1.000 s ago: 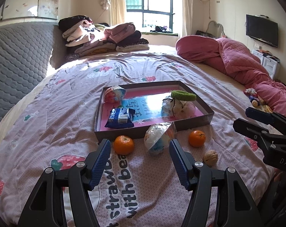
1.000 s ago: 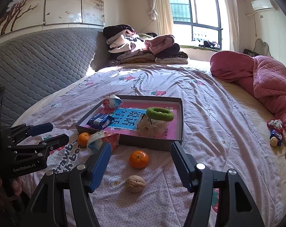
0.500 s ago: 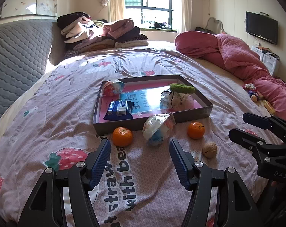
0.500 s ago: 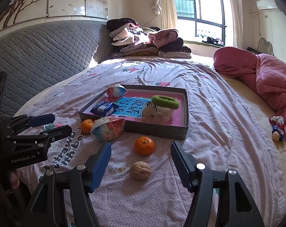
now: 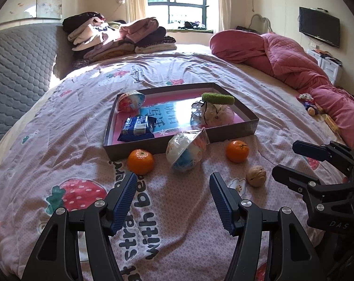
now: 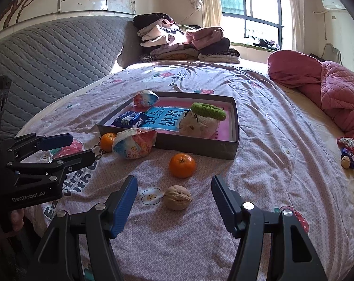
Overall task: Organize objects
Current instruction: 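Move left gripper to clear-bagged ball while right gripper moves to walnut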
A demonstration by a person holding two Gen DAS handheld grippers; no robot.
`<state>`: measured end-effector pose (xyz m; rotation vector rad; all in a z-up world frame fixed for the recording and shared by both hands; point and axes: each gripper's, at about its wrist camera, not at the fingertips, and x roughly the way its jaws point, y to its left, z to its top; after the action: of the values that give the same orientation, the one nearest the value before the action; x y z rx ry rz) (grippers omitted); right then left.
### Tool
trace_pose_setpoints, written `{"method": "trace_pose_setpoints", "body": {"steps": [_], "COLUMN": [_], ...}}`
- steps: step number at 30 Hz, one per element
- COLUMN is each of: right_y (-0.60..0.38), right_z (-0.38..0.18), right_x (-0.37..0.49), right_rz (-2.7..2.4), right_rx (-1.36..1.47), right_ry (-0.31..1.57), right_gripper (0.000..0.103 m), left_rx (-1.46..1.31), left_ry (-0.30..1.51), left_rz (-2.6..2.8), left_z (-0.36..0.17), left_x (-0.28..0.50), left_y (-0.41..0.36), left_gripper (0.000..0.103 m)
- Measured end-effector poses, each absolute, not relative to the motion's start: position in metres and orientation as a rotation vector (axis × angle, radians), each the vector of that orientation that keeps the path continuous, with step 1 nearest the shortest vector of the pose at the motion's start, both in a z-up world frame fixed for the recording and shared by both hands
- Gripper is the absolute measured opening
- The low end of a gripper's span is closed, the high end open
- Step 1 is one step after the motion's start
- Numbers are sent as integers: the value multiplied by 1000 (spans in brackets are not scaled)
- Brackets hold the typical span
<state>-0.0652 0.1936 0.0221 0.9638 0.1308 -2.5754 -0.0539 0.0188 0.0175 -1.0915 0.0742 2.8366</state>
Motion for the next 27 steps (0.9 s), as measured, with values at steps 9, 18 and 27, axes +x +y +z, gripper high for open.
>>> {"method": "trace_pose_setpoints", "body": {"steps": [9,18,27], "right_y": [193,192,187], "right_z": [7,-3,-13], "right_x": [-72,-76,-81], "right_rz": [-2567,-2561,-2554], "right_rx": [1022,1054,1083], "right_ry": [146,155,178], "right_gripper": [65,65,65], "left_rx": [-1110,-1119,-1120], "left_ry": [71,117,116], "left_rz": [2807,2795,2774], "left_z": [8,-2,-11], "left_x": [-64,-80,-97], "left_y": [20,26,27], "left_gripper": [66,66,66]}}
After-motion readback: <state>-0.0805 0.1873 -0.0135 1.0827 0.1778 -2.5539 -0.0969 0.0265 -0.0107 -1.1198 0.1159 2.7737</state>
